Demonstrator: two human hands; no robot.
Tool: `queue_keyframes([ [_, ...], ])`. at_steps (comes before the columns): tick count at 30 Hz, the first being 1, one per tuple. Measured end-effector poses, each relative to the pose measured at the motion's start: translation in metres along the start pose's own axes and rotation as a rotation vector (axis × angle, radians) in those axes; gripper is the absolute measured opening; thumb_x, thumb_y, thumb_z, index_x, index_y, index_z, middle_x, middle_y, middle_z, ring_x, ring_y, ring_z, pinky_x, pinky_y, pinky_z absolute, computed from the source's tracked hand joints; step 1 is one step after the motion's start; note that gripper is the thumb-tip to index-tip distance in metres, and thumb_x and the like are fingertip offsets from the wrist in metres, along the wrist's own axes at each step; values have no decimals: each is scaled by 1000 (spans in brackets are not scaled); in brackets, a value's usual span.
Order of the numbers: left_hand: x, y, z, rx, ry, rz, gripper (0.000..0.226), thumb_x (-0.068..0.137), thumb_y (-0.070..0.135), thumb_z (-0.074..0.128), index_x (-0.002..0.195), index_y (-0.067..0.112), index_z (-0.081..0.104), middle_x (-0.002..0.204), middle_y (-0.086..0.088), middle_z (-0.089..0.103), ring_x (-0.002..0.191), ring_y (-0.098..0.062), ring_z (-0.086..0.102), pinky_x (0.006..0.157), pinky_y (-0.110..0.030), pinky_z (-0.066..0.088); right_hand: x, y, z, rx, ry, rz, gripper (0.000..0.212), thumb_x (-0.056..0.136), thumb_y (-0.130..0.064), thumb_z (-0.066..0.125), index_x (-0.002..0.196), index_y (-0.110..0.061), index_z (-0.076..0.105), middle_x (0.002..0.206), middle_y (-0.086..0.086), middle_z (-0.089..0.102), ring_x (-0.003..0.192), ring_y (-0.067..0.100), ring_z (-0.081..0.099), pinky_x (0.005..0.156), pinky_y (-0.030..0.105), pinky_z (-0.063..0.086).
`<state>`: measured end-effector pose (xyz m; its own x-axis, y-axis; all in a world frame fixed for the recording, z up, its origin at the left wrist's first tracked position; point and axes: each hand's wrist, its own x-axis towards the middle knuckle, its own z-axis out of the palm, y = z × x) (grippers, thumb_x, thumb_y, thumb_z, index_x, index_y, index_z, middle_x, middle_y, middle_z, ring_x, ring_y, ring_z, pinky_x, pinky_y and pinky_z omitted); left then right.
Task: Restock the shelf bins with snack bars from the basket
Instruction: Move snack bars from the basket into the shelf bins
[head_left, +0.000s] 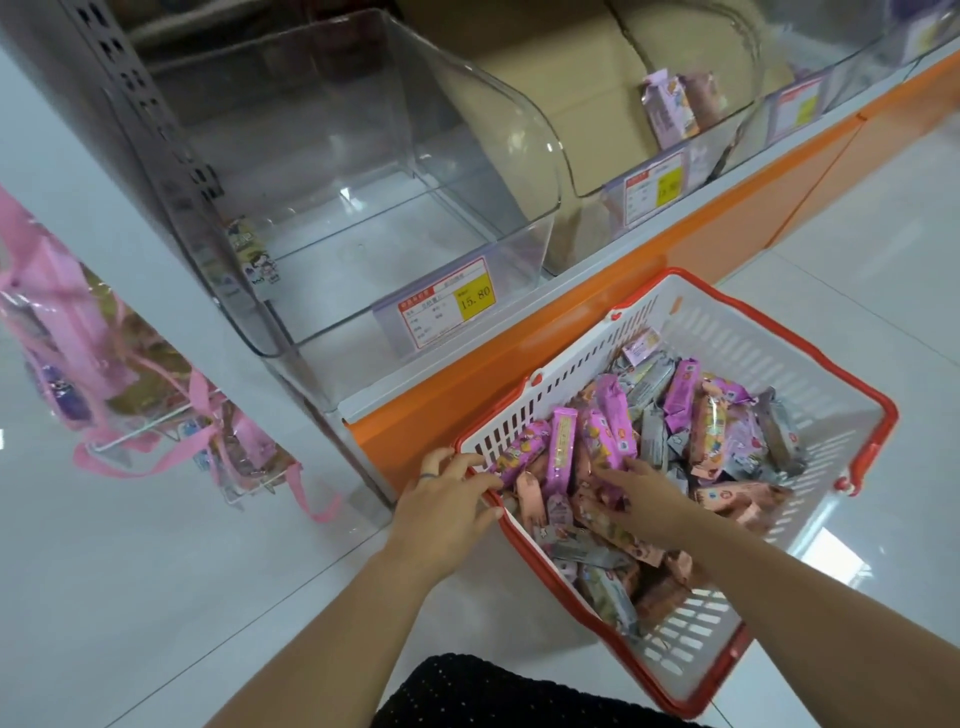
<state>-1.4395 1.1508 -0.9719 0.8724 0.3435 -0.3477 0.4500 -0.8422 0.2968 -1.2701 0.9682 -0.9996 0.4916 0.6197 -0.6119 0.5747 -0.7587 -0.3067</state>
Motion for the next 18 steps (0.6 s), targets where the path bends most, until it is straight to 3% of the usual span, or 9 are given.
queue_keyframes([
  [3, 0, -1, 2, -13, 13, -1, 38, 94, 47, 48, 131, 39, 50, 147, 18, 31, 140, -17, 11, 108, -38, 31, -10, 5, 5, -80, -93, 31, 72, 92, -37, 56, 151, -31, 14, 152, 13, 12, 132, 31, 38, 105, 32, 36],
  [5, 0, 0, 3, -21, 20, -2, 37, 95, 46, 48, 130, 38, 51, 147, 17, 31, 140, -17, 11, 109, -38, 31, -13, -2, 12, -150, -68, 50, 75, 86, -42, 62, 149, -32, 21, 152, 16, 9, 126, 33, 45, 102, 35, 42],
  [9, 0, 1, 4, -17, 15, -15, 37, 94, 46, 48, 131, 38, 51, 148, 15, 32, 141, -18, 9, 110, -40, 31, -16, -19, 29, -438, 129, -77, 63, 83, -47, 63, 138, -31, 38, 156, 13, -1, 139, 33, 19, 113, 47, 22],
  [13, 0, -1, 5, -7, 7, -13, 39, 94, 47, 48, 132, 37, 50, 149, 13, 31, 141, -19, 8, 110, -43, 31, -12, -24, 32, -468, 208, -165, 39, 90, -42, 55, 128, -32, 50, 157, 9, -3, 140, 29, 14, 116, 48, 12],
  [18, 0, 2, 2, 20, -1, -19, 39, 95, 46, 46, 133, 37, 48, 149, 14, 30, 142, -19, 8, 110, -43, 32, -11, -23, 43, -567, 155, -188, 45, 89, -37, 55, 131, -23, 46, 158, 6, -8, 144, 30, 4, 118, 52, 2],
])
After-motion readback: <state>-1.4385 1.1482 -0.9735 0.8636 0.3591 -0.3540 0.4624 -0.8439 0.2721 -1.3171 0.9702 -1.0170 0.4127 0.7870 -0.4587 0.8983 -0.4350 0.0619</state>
